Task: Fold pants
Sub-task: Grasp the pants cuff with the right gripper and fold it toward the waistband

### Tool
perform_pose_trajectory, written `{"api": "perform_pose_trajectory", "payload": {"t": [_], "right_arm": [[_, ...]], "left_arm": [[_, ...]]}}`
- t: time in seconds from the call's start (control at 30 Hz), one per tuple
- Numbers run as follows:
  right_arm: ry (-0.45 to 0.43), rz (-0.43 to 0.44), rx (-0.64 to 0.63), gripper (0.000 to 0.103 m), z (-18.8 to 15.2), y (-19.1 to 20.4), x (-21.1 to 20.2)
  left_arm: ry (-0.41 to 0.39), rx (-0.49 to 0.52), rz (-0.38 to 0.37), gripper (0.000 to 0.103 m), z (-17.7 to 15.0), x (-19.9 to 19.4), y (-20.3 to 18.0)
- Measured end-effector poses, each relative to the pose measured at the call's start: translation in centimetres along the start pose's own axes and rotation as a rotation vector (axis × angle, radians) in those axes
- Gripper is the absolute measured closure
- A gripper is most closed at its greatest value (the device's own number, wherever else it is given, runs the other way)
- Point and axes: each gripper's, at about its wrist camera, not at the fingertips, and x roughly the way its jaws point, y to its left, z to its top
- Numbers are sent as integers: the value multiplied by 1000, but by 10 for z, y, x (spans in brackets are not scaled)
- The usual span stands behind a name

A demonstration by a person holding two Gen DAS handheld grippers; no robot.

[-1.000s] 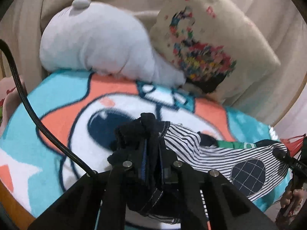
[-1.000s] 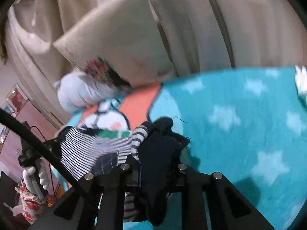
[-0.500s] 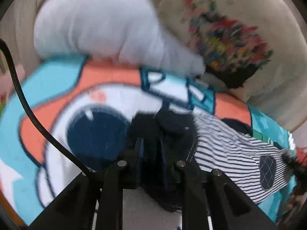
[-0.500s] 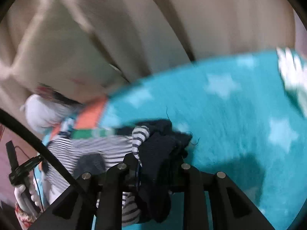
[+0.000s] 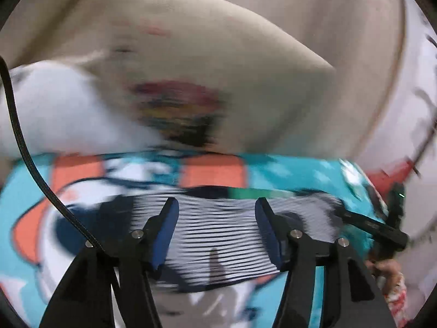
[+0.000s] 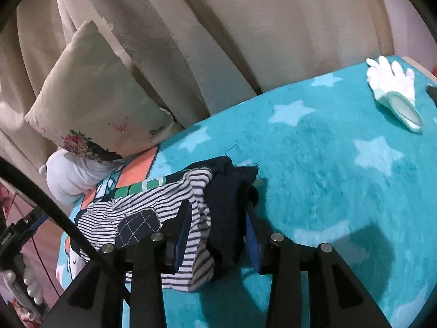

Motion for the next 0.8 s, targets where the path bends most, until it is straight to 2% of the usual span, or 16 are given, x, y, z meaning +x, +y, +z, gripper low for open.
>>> {"api": "perform_pose_trajectory", "payload": {"t": [0.07,0.17,0.23,0.33,0.43,0.57,0.6,0.63,0.67,0.7,0.77,0.8], "right_arm": [[-11,7,26,53,-3,-8,-4],[6,22,59,53,-8,-17,-2],[17,41,78,53,-10,-20,1],[19,44,65,52,-10,-16,4],[26,63,75,50,-9,-14,11],[25,54,49,50,-8,-10,17],[25,56,41,50,-8,-10,18],[23,58,36,54,-8,-9,18],[17,64,31,67,-8,-7,18],[15,71,31,71,-8,-7,19],[9,86,29,81,-6,-5,19],[1,89,23,82,-6,-3,18]], "left_arm": [[54,43,-83,46,10,27,-30],[120,81,-170,46,24,71,-67],[199,89,-224,46,34,114,-93],[298,109,-279,46,41,160,-122],[357,163,-313,46,42,194,-147],[439,230,-343,46,34,225,-167],[455,240,-349,49,31,228,-168],[468,244,-355,66,29,229,-169],[488,246,-373,89,27,231,-172],[501,251,-382,91,24,231,-173],[471,275,-370,94,23,223,-174],[457,267,-373,94,24,218,-171]]}}
